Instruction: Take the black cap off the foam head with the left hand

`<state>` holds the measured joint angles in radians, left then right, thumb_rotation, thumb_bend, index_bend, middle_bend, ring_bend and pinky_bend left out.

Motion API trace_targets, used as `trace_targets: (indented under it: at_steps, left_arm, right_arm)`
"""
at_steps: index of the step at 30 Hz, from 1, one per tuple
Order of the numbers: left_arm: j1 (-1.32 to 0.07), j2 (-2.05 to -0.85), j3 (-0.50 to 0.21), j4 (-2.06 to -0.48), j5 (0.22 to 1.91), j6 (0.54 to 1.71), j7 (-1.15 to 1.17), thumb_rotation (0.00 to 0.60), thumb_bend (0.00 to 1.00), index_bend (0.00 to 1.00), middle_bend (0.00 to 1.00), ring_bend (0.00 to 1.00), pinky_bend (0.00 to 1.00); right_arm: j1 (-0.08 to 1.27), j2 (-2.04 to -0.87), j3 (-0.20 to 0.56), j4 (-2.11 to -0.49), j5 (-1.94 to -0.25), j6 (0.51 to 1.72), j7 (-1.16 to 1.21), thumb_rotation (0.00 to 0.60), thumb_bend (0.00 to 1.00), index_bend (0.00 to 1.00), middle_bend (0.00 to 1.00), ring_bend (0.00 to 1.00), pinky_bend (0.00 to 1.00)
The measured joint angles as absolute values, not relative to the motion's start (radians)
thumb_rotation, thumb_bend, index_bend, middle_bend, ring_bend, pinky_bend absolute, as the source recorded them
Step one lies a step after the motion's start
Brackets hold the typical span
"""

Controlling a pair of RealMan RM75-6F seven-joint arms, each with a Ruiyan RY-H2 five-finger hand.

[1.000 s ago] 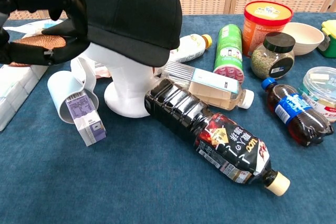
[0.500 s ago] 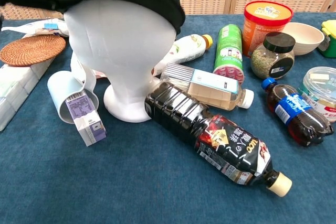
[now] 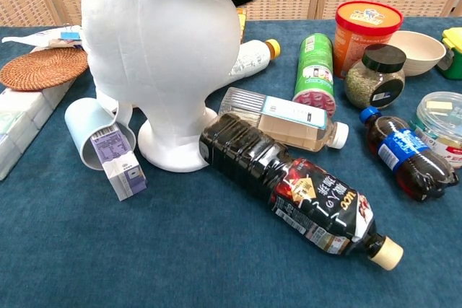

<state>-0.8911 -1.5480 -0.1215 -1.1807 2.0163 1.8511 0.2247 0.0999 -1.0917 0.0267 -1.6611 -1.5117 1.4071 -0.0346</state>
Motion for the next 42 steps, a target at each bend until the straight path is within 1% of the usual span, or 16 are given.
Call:
trace_targets:
  at_steps: [4,14,18,22,28,35,38,42]
  left_arm:
    - [-0.895,-1.535,-0.155,-1.157,1.991,1.848,0.196,0.6,0.67,0.84,0.77,0.67,0.79]
    - [-0.852,-1.447,-0.225,-1.084,1.901,1.916,0.081,0.6,0.67,0.84,0.77,0.67,0.79]
    - [-0.821,-1.43,-0.229,-1.016,1.863,1.924,0.032,0.6,0.66,0.83,0.77,0.67,0.79]
    - [-0.783,-1.435,-0.223,-0.895,1.818,1.923,-0.049,0.6,0.66,0.84,0.77,0.67,0.79]
    - [-0.724,-1.495,-0.204,-0.665,1.747,1.908,-0.207,0.6,0.65,0.84,0.77,0.67,0.79]
    - [-0.678,-1.617,-0.162,-0.397,1.708,1.875,-0.328,0.6,0.64,0.84,0.77,0.67,0.79]
    - [-0.664,-1.672,-0.137,-0.308,1.703,1.865,-0.358,0.6,0.64,0.84,0.77,0.67,0.79]
    - [-0.647,-1.725,-0.103,-0.239,1.701,1.849,-0.379,0.6,0.64,0.84,0.77,0.67,0.79]
  right_arm:
    - [0.103,-1.099,0.027,-1.658,-1.503,1.399,-0.049,0.6,0.02,0.2,0.05,0.05,0.0]
    - [0.105,-1.107,0.021,-1.66,-1.503,1.39,-0.062,0.6,0.02,0.2,0.05,0.05,0.0]
    - [0.102,-1.107,0.018,-1.663,-1.51,1.397,-0.064,0.6,0.02,0.2,0.05,0.05,0.0]
    - [0.102,-1.111,0.011,-1.666,-1.517,1.392,-0.072,0.6,0.02,0.2,0.05,0.05,0.0]
    - [0.106,-1.118,0.006,-1.667,-1.519,1.38,-0.083,0.6,0.02,0.2,0.05,0.05,0.0]
    - [0.112,-1.128,0.002,-1.665,-1.512,1.363,-0.096,0.6,0.02,0.2,0.05,0.05,0.0]
    - [0.112,-1.127,0.002,-1.666,-1.51,1.363,-0.095,0.6,0.02,0.2,0.05,0.05,0.0]
    - [0.111,-1.124,0.002,-1.669,-1.513,1.366,-0.091,0.6,0.02,0.2,0.05,0.05,0.0]
